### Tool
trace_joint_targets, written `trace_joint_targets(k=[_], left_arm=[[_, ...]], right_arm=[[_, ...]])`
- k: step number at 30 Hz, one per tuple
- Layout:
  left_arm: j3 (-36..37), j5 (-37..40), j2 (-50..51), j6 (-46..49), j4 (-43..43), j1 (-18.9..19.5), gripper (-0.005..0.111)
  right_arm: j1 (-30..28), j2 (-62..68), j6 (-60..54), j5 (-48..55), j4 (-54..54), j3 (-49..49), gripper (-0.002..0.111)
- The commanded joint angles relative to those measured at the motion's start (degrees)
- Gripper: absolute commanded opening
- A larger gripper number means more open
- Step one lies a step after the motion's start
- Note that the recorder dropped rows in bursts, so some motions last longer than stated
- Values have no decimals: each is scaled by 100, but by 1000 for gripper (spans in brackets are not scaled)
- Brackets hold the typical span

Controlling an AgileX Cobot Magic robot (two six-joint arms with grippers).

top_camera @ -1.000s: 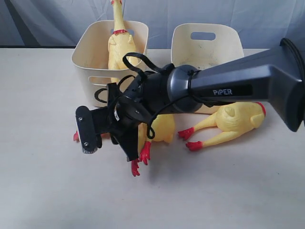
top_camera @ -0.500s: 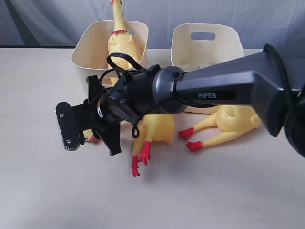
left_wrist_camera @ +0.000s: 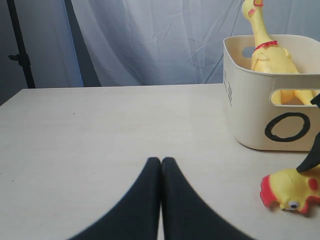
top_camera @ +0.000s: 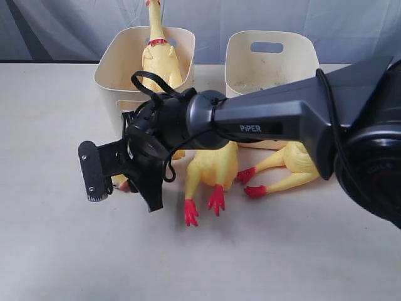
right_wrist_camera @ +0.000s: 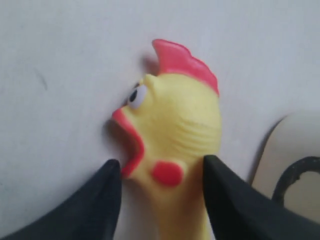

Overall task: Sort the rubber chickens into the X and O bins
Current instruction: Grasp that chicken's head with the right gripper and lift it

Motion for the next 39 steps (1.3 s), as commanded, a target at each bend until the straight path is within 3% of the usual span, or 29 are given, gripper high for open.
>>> trace_joint_targets(k=[1, 10, 14, 17, 18, 23, 32, 39], left_arm=[[-8, -40, -14, -24, -32, -12, 0], [-8, -40, -14, -24, -32, -12, 0], [-8, -40, -14, -24, -32, -12, 0], [-8, -40, -14, -24, -32, -12, 0], [-8, -40, -14, -24, -32, -12, 0], [-8, -40, -14, -24, -32, -12, 0], [-8, -40, -14, -24, -32, -12, 0], [-8, -40, -14, -24, -32, -12, 0]], right_arm=[[6, 25, 11, 194, 131, -1, 54], [6, 207, 11, 265, 159, -1, 52], [6, 207, 11, 201, 159, -1, 32], [6, 207, 61, 189, 159, -1, 3], [6, 207, 140, 201, 159, -1, -1], [6, -42, 631, 476, 201, -1, -1], [6, -1027, 631, 1404, 1660, -1, -1], [6, -1712, 631, 1800, 1972, -1, -1]])
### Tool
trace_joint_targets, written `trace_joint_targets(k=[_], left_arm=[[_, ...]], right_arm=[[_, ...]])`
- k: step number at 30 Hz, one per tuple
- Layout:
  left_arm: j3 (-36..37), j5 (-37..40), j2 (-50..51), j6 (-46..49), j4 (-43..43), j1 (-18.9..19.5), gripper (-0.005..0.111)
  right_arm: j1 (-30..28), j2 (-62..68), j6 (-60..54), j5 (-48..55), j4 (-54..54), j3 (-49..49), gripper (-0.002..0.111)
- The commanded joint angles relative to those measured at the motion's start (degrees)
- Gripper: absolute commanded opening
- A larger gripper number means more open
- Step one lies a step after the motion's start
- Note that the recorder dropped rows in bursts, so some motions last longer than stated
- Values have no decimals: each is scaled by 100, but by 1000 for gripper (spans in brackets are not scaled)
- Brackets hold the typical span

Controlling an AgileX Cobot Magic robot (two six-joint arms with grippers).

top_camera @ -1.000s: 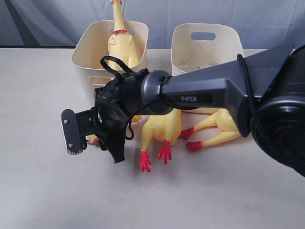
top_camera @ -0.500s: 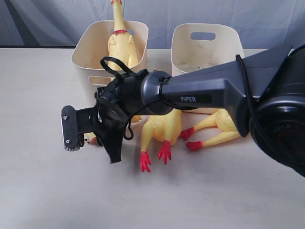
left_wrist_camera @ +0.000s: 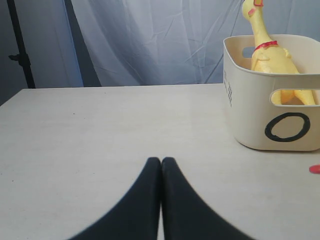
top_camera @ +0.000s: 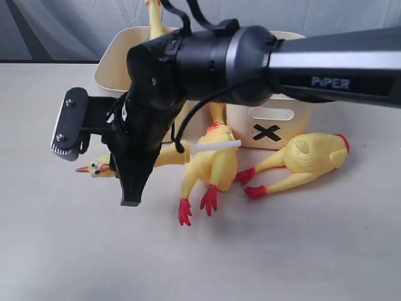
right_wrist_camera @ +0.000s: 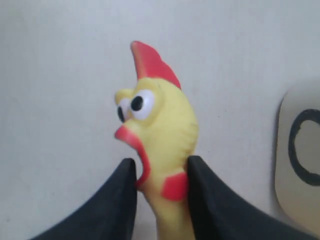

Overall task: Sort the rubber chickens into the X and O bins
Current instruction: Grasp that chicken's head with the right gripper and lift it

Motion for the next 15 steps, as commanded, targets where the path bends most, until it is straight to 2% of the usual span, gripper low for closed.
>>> trace_joint_targets(k=[1, 11, 15], left_arm=[[-8, -40, -14, -24, -32, -12, 0], [-8, -40, -14, -24, -32, -12, 0], [-8, -40, -14, -24, -32, -12, 0]], right_arm=[[-5, -497, 19, 331, 200, 4, -1], [-5, -2410, 19, 729, 642, 4, -1], [-86, -3098, 19, 480, 536, 4, -1]])
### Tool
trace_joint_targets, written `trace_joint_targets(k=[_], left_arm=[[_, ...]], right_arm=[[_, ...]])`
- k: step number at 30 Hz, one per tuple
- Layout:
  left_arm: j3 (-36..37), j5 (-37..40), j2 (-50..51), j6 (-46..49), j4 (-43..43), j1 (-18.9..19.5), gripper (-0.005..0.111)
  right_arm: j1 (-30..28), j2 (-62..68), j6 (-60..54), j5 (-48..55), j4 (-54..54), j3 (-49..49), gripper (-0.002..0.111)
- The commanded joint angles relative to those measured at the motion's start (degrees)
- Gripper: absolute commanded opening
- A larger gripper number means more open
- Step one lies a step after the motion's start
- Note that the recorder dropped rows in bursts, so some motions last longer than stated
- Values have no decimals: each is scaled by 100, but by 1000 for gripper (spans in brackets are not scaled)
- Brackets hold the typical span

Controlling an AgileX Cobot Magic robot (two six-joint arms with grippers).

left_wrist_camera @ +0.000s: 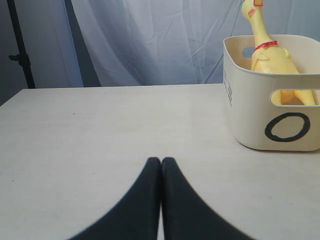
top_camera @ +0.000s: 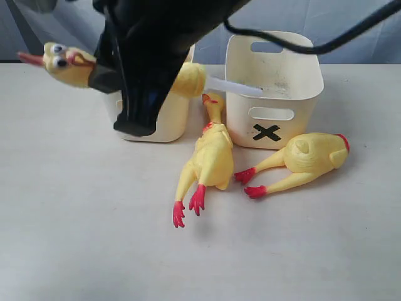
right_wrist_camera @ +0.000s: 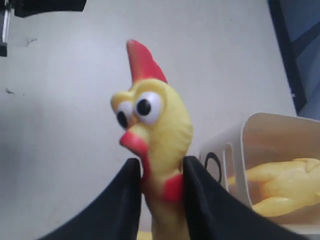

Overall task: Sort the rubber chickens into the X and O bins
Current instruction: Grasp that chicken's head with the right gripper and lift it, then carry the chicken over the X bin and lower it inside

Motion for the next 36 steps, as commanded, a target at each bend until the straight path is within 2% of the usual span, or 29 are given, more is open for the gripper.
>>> trace_joint_targets(k=[1, 7, 13, 23, 31, 36], left_arm=[[-8, -40, -14, -24, -32, -12, 0], [-8, -40, -14, -24, -32, -12, 0], [-8, -40, -14, -24, -32, -12, 0], [-8, -40, -14, -24, -32, -12, 0], [-8, -40, -14, -24, -32, -12, 0], [-8, -205, -14, -24, 0, -12, 0]], right_arm=[[-185, -621, 5, -429, -86, -5, -1], [-1070, -991, 444, -1078, 125, -5, -1], [-1782, -712, 511, -1812, 1181, -5, -1], [-2450, 238, 611, -2631, 1809, -5, -1], [-2926, 753, 772, -2727, 1826, 6, -1], [-3270, 969, 1262, -2827, 1826, 232, -1]])
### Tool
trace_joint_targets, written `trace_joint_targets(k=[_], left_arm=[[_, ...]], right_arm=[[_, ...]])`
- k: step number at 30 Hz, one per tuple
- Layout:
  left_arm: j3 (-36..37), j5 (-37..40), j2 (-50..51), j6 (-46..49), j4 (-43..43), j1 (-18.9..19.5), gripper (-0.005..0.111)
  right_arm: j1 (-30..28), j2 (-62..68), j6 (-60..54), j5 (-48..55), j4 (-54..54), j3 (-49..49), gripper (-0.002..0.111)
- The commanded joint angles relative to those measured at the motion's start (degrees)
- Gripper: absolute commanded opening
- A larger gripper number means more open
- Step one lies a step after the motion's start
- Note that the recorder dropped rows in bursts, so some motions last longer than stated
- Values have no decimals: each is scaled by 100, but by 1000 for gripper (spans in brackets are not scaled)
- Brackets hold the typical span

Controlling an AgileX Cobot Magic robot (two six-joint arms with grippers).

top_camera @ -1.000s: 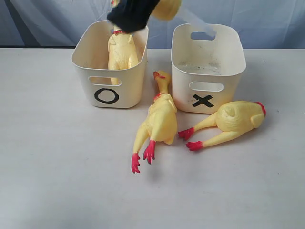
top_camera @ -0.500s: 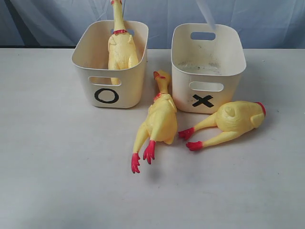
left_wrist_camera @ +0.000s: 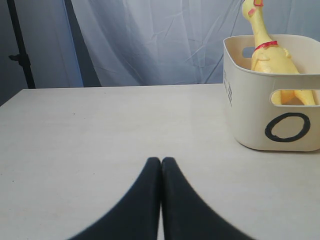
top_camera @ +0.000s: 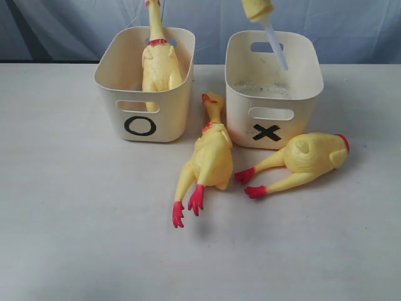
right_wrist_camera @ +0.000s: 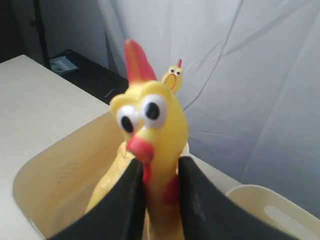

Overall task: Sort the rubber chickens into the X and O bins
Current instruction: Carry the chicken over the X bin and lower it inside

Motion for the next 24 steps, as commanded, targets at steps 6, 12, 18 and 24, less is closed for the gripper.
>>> trace_joint_targets(k=[6, 12, 18, 24], left_arm=[[-8, -335, -14, -24, 0, -12, 0], [-8, -335, -14, -24, 0, -12, 0], [-8, -335, -14, -24, 0, -12, 0], [-8, -324, -14, -24, 0, -12, 0]], right_arm=[[-348, 389, 358, -323, -30, 578, -1], [-348, 598, 358, -580, -29, 681, -1], [-348, 899, 481, -454, -29, 731, -1], [-348, 1044, 481, -752, -29, 963, -1]])
